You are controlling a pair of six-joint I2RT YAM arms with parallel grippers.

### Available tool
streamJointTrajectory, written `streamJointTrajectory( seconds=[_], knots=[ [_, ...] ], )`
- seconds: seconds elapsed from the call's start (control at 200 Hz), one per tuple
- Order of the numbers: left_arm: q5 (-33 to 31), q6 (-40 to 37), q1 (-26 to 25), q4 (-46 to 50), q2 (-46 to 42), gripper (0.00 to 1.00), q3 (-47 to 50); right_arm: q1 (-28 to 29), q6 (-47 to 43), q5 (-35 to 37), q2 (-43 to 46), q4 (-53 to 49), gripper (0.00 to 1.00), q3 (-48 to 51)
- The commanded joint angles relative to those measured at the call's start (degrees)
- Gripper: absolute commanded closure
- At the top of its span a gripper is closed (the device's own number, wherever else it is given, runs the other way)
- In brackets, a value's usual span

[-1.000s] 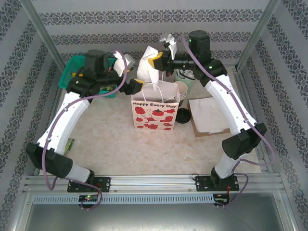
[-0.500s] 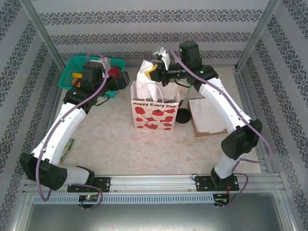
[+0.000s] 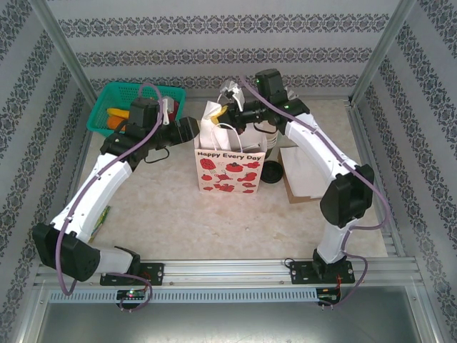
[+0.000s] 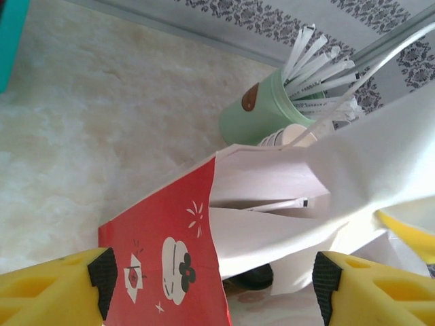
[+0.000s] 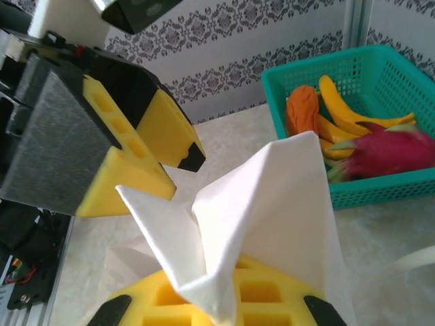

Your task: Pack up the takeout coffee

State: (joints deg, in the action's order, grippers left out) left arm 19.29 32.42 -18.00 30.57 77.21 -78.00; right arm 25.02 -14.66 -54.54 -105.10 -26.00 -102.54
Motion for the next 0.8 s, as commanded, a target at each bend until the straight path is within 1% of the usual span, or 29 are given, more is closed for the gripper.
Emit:
streamJointTrajectory(
  seconds=[0.0, 0.15, 0.28, 0.365, 0.51, 0.674, 0.749, 0.794],
  knots=[
    [2.2, 0.0, -0.7, 1.8, 1.4, 0.27, -1.2, 0.6, -2.6, -1.9, -1.0, 0.1, 1.00, 1.0],
    [2.6, -1.0, -1.1, 3.0, 2.4, 0.37, -2.1, 1.2, -2.9, 4.3, 0.0, 2.2, 1.00, 3.8],
    [2.7, -1.9, -1.6, 3.9, 3.1, 0.44, -2.9, 2.1, -2.9, 6.5, 0.8, 2.8, 1.00, 5.9],
    [3.3, -1.9, -1.9, 4.2, 3.7, 0.46, -3.2, 3.4, -5.3, 8.8, 1.0, 2.5, 1.00, 7.5],
    [2.8, -2.0, -2.2, 4.3, 4.1, 0.51, -3.5, 3.6, -6.5, 9.9, 0.0, 1.6, 0.99, 8.1],
    [3.0, -2.2, -2.2, 4.2, 4.1, 0.56, -3.5, 3.6, -9.8, 12.4, -1.1, -1.0, 0.92, 8.1],
    [3.3, -2.2, -2.3, 4.2, 4.2, 0.58, -3.5, 3.8, -11.9, 12.9, -2.0, -3.4, 0.86, 7.3],
    [3.3, -2.2, -2.4, 4.1, 4.2, 0.59, -3.5, 3.9, -13.4, 13.0, -2.6, -5.6, 0.79, 6.2]
  ],
)
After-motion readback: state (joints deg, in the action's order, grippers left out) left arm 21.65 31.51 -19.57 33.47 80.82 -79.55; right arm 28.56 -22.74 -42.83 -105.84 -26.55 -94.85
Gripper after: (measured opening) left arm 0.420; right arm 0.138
